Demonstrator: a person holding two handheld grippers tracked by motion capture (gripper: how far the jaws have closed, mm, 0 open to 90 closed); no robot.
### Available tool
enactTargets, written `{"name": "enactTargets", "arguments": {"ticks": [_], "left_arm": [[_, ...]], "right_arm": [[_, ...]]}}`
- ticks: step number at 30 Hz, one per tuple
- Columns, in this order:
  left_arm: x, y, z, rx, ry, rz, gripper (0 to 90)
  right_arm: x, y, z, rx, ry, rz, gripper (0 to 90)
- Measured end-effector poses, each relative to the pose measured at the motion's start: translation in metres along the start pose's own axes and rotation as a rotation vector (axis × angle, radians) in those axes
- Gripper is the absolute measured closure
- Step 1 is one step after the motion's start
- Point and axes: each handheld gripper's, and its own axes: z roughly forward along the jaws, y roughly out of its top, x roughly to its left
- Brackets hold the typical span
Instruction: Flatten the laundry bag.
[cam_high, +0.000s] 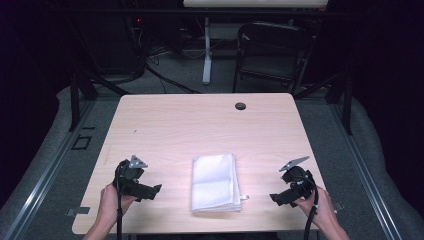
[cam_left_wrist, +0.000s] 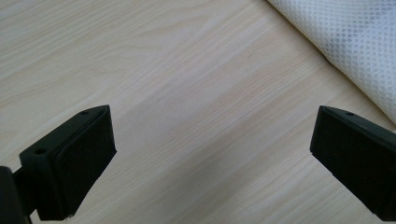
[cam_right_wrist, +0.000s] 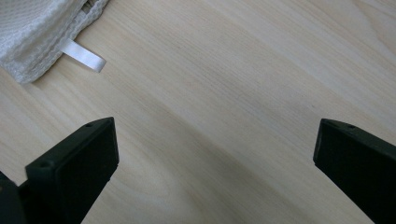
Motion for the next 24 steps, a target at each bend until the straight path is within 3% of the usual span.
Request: {"name": "enactTargets", "arguments": {"ticks": [5,8,9,16,24], "left_arm": [[-0.005,0.000,-0.001,0.001,0.003,0.009,0.1],[-0.008,0.001,-0.002,-0.007,-0.017,0.007,0.1],[-0.009,0.002,-0.001,-0.003,-0.026,0.008,0.1],[-0.024,0.009,0.001,-0.017,-0.045,0.050,0.1],[-0.049,0.022,0.006,-0.029,-0.103,0.120,2.0]], "right_arm": [[0.004,0.003,-0.002,0.014,0.004,-0.022,0.2],[0.007,0.003,-0.001,-0.010,0.013,-0.006,0.3],[0.007,0.003,0.000,-0.007,0.003,-0.021,0.5],[0.010,0.005,-0.001,0.011,0.013,-0.034,0.8],[0.009,0.005,0.001,0.021,0.033,-0.030,2.4]]}}
